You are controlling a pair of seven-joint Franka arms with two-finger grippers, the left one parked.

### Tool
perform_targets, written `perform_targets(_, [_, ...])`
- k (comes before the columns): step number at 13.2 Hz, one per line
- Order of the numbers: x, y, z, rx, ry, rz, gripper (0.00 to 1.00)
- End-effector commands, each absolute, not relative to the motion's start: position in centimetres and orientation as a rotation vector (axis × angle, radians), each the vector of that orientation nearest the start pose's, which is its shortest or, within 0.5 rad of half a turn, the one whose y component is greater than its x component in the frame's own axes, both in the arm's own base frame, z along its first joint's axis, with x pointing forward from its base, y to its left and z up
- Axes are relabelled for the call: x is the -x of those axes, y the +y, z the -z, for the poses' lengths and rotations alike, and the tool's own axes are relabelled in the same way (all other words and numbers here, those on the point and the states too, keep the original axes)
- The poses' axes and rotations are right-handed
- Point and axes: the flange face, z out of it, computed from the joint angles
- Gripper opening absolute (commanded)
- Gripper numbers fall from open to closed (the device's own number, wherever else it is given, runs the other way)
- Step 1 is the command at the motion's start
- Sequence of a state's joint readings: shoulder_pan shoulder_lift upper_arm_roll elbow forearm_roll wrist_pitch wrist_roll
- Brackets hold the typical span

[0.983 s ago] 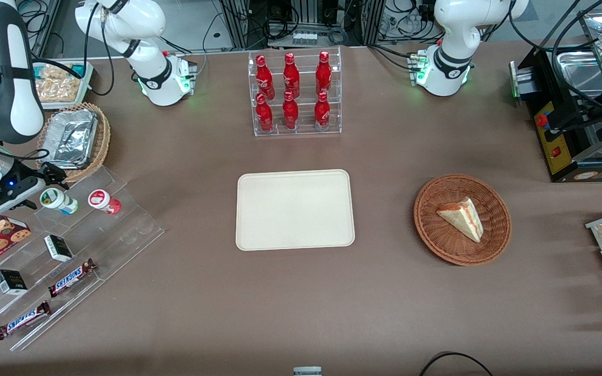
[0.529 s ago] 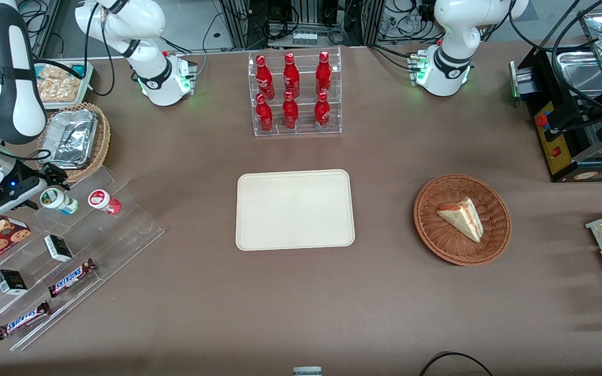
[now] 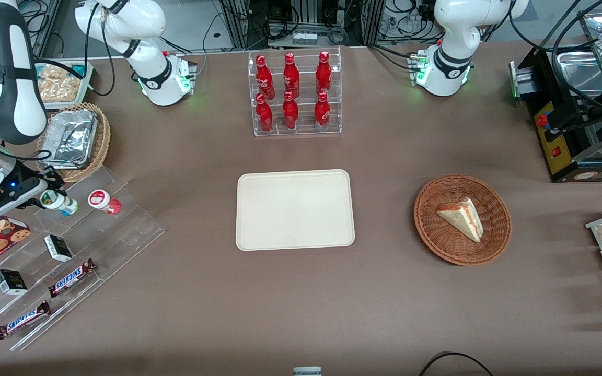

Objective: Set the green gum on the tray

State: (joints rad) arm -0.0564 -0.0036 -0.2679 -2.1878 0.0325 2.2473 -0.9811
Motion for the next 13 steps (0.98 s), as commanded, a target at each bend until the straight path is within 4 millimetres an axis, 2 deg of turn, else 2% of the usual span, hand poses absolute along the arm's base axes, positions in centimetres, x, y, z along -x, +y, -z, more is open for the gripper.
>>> perform_targets(1, [-52.1, -16.7, -43.9, 2.957, -0.989, 0.072, 0.0])
perform_targets(3, [-52.9, -15.4, -46.7, 2.925, -1.011, 0.037, 0.0])
perform_targets(5, [-53.5, -12.6, -48.3, 2.923, -0.954, -0.014, 0.0])
perform_targets(7, [-54.2, -8.1, -49.8, 2.92, -0.916, -0.065, 0.0])
perform_targets(10, [-54.6, 0.6, -50.7, 2.961, -0.789, -0.111, 0.0])
perform_targets(13, [-53.8, 10.5, -50.6, 3.02, -0.618, -0.129, 0.0])
